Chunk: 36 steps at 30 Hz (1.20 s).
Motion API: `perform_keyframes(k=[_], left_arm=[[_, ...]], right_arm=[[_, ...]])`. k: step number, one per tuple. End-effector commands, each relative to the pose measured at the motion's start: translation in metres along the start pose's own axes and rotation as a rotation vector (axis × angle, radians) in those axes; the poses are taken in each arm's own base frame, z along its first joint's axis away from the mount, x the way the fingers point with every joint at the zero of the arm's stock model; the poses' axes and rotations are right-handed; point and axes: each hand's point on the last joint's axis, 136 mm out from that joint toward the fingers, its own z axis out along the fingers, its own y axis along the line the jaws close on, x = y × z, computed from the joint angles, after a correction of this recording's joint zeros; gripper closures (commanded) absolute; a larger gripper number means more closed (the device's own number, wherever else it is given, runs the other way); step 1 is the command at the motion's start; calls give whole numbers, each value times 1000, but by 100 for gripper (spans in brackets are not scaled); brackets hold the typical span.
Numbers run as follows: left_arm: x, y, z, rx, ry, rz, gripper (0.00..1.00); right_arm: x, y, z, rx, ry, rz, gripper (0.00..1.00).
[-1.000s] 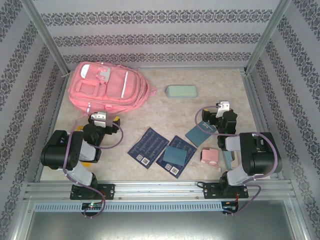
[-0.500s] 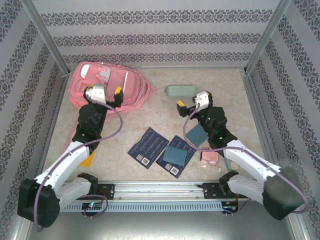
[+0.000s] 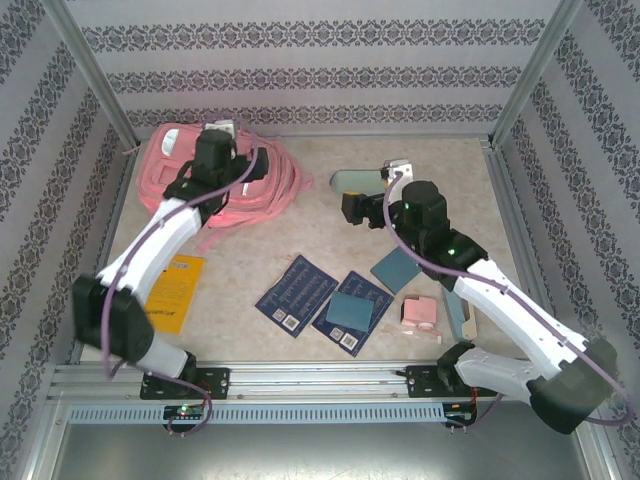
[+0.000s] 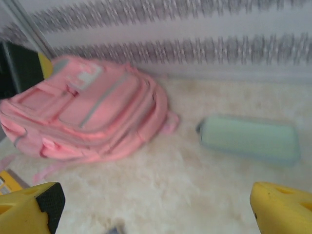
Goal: Pack the student bag
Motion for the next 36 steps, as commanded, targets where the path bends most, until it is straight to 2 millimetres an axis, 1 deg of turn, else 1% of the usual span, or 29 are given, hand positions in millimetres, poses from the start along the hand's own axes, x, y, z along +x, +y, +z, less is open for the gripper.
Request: perform_keyframes(k=[1, 3, 5, 6, 8, 10, 11, 14, 18, 19, 21, 25, 27, 28, 31, 33, 34, 36], left_arm=[[22, 3, 34, 53, 169, -84, 0], [21, 7, 60, 65, 204, -93, 1], [25, 12, 88, 61, 260, -100, 5], [27, 14, 99, 68, 283, -106, 8], [34, 16, 121, 89, 331, -116, 13], [39, 17, 136, 91, 368, -116, 16], [43, 16, 142, 99, 383, -116, 19], [53, 15, 155, 113, 418, -127, 27], [66, 22, 162, 85, 438, -114, 28], [70, 25, 164, 73, 446, -108, 28], [74, 24, 166, 83, 458, -106, 29], [76, 19, 169, 109, 469, -112, 39], [77, 16, 171, 129, 485, -116, 48], [79, 13, 172, 145, 499, -118, 55], [79, 3, 173, 197, 526, -122, 81], [72, -2, 169, 221, 518, -127, 99], [65, -4, 165, 230, 505, -127, 100], [44, -11, 153, 245, 459, -118, 100]], right_arm=[[39, 19, 9, -95, 182, 130, 2], [51, 21, 14, -82, 224, 162, 4], [62, 32, 14, -134, 290, 140, 10], [65, 35, 14, -159, 300, 143, 11], [71, 39, 13, -207, 304, 168, 17], [77, 35, 13, -200, 324, 185, 22], [80, 31, 13, -187, 333, 190, 23], [87, 21, 12, -165, 347, 210, 25], [87, 15, 12, -157, 336, 216, 26], [86, 15, 12, -158, 331, 215, 26], [84, 17, 13, -170, 322, 215, 27], [84, 19, 17, -186, 324, 219, 31], [85, 20, 19, -188, 326, 223, 34], [84, 20, 20, -189, 325, 226, 36], [80, 20, 21, -187, 314, 226, 39], [77, 18, 21, -179, 308, 226, 42], [75, 18, 21, -175, 304, 227, 42], [72, 14, 19, -156, 300, 226, 44]])
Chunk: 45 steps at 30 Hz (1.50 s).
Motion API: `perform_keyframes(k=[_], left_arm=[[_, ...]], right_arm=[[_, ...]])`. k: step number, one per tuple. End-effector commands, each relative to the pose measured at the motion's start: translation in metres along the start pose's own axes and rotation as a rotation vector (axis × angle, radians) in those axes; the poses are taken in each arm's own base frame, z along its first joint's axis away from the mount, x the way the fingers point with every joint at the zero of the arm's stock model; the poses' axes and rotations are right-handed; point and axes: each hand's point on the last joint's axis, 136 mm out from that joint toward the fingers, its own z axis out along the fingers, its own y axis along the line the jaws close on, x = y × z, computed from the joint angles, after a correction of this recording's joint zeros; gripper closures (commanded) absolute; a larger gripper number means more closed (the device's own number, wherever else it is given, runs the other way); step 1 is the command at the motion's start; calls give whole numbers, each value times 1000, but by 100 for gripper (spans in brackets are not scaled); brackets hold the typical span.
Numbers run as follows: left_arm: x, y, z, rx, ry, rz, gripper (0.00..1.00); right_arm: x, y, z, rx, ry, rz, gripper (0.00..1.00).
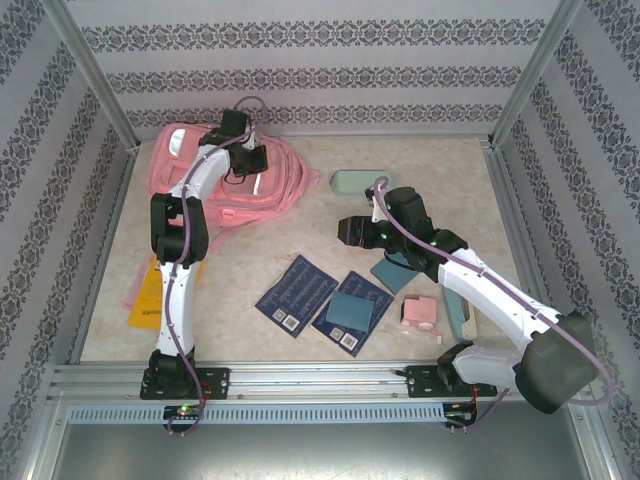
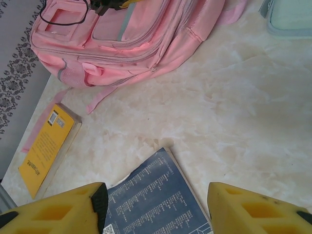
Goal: Pack the student bag
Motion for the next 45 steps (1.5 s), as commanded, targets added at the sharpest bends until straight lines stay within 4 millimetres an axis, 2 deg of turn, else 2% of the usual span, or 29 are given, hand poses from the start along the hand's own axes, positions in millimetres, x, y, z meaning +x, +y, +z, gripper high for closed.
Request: perform_keyframes(k=[1, 6, 9, 17, 21, 24, 27, 31, 33, 34, 35, 36, 39, 43, 45], left_arm=[[-12, -29, -37, 76, -19, 30, 100], [-33, -59, -95, 116, -107, 104, 100], [-30, -85, -120, 153, -123, 187, 100], [15, -170, -168, 228, -113, 460, 100], [30, -196, -199, 240, -161, 581, 100], [53, -220, -215, 272, -172, 719, 100], [85, -238, -211, 322, -137, 853, 100], [134, -245, -193, 365, -68, 1038, 100], [163, -245, -185, 381, -55, 1191, 100], [182, -243, -181, 384, -49, 1283, 100], [209, -235, -176, 427, -17, 1400, 100], [226, -232, -176, 463, -23, 1496, 100], [234, -217, -161, 396, -67, 1513, 100], [222, -207, -161, 325, -110, 1406, 100], [201, -205, -165, 239, -211, 1271, 55]], right_arm=[[-13, -4, -8, 26, -36, 6, 44], [-21, -18, -23, 88, -77, 35, 48], [-25, -28, -34, 131, -107, 51, 49], [-35, -63, -69, 272, -202, 99, 45], [-39, -77, -81, 262, -230, 173, 41], [-40, -81, -83, 230, -246, 221, 35], [-40, -82, -80, 196, -249, 266, 29], [-35, -89, -80, 159, -276, 344, 27], [-29, -96, -81, 162, -285, 371, 26], [-26, -100, -81, 169, -287, 382, 26], [-23, -102, -81, 167, -288, 387, 27], [-20, -104, -78, 160, -284, 393, 26], [-8, -100, -60, 114, -213, 404, 25], [5, -98, -41, 136, -119, 388, 26], [8, -100, -35, 163, -81, 371, 27]])
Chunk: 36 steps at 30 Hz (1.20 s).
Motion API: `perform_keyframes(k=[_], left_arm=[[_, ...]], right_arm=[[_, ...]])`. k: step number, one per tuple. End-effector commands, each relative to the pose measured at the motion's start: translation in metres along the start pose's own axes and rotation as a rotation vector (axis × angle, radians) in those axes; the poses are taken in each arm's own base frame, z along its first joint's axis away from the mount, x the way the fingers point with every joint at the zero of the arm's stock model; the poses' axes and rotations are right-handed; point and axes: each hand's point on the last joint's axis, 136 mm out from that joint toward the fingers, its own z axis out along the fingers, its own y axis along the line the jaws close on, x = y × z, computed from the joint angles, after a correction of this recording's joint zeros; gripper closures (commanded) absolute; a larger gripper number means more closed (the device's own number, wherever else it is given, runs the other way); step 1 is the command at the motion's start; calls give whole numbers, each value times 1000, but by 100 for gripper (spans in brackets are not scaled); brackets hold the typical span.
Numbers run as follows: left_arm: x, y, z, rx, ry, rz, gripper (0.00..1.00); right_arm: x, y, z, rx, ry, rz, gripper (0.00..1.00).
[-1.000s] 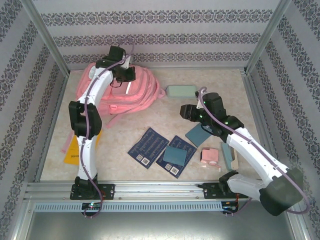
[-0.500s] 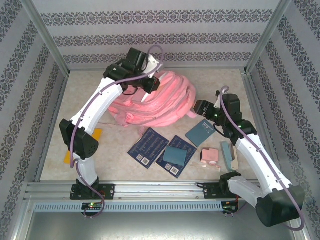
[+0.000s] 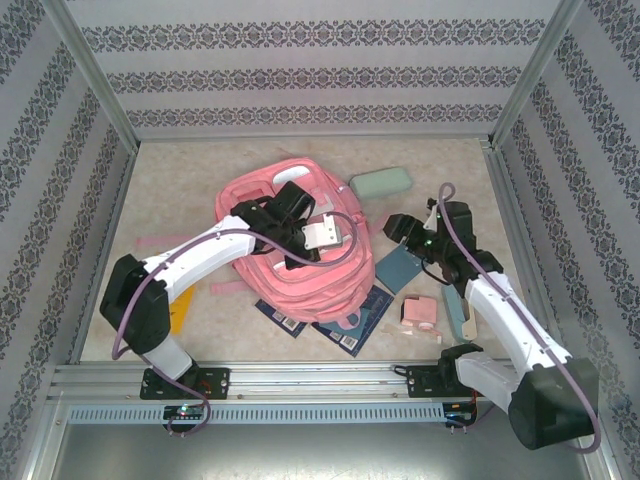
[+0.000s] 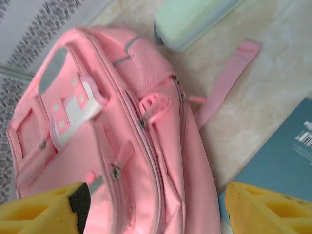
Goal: Pack the student bag
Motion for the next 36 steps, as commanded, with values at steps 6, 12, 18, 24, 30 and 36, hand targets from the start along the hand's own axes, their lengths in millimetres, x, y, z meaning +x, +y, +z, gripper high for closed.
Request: perform_keyframes(k=[6, 12, 18, 24, 30, 36], left_arm=[[-35, 63, -73, -312, -258, -511, 31], [-36, 64, -64, -237, -250, -904, 46], [-27, 75, -20, -320, 79, -1128, 46], [4, 100, -12, -559, 238, -1255, 39], [6, 96, -3, -557, 292, -1327, 36], [11, 83, 3, -533, 380, -1378, 33]], right_arm=[[15, 0, 30, 95, 134, -45, 32], [28, -24, 45, 164, 137, 42, 43], [31, -42, 49, 294, 140, 56, 49], [52, -43, 65, 295, 199, 44, 54], [75, -3, 79, 178, 264, -61, 62], [91, 39, 90, -6, 300, -87, 65]])
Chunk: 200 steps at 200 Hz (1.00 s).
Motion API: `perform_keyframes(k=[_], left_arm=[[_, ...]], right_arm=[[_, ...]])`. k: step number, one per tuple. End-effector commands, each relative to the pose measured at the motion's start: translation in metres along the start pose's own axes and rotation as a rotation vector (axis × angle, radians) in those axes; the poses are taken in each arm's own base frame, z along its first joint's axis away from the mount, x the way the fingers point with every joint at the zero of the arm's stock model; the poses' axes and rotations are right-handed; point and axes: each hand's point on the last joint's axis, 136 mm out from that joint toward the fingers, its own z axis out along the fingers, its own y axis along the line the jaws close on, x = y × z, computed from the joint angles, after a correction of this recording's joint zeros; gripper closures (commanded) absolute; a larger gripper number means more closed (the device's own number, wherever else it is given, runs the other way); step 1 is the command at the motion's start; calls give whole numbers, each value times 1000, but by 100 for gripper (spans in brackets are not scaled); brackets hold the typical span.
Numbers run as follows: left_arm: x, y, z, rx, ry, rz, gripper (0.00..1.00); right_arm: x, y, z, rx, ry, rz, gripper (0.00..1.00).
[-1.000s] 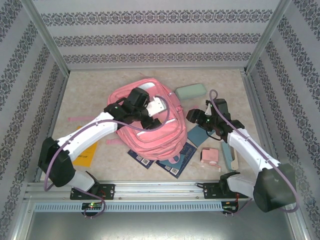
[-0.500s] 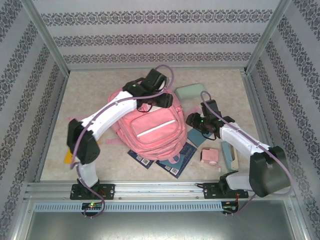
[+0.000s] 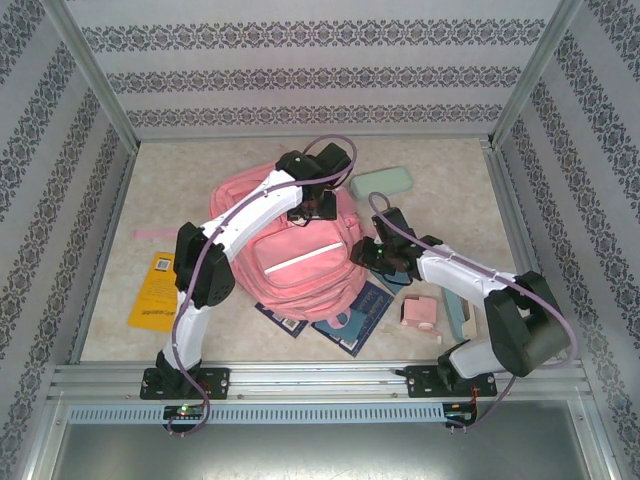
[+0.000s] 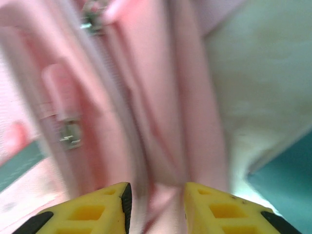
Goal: Pack the student bag
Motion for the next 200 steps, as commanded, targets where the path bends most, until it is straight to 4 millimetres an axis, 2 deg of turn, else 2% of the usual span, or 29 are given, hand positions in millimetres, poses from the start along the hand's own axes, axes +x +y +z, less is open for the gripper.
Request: perform_keyframes(k=[1, 20, 36, 54, 68, 81, 101, 130, 144, 174, 200], left_arm=[[21, 12, -2, -97, 90, -36, 33], [29, 16, -3, -150, 126, -39, 33], [41, 19, 3, -188, 177, -50, 31], [51, 23, 9, -224, 221, -70, 30], [57, 21, 10, -227, 233, -64, 31], [60, 15, 11, -216, 229, -36, 32], [64, 2, 17, -168, 244, 65, 37], [56, -3, 28, -131, 218, 302, 37], [51, -3, 34, -111, 195, 380, 36], [66, -16, 45, 30, 223, 506, 36], [73, -9, 49, 49, 247, 577, 41]], right_arm=[[-3, 46, 3, -178, 0, -45, 65], [2, 59, 6, -237, 12, -38, 65], [2, 58, 8, -233, 2, -14, 64], [-9, 32, 1, -165, -83, 48, 64], [-22, 5, -16, -114, -171, 105, 64], [-29, -13, -30, -64, -221, 109, 64], [-36, -19, -47, -55, -250, 73, 61], [-40, -27, -55, -50, -253, 49, 57], [-43, -27, -57, -57, -255, 34, 55], [-55, -15, -54, -69, -224, -23, 49], [-69, -2, -47, -61, -169, -51, 47]])
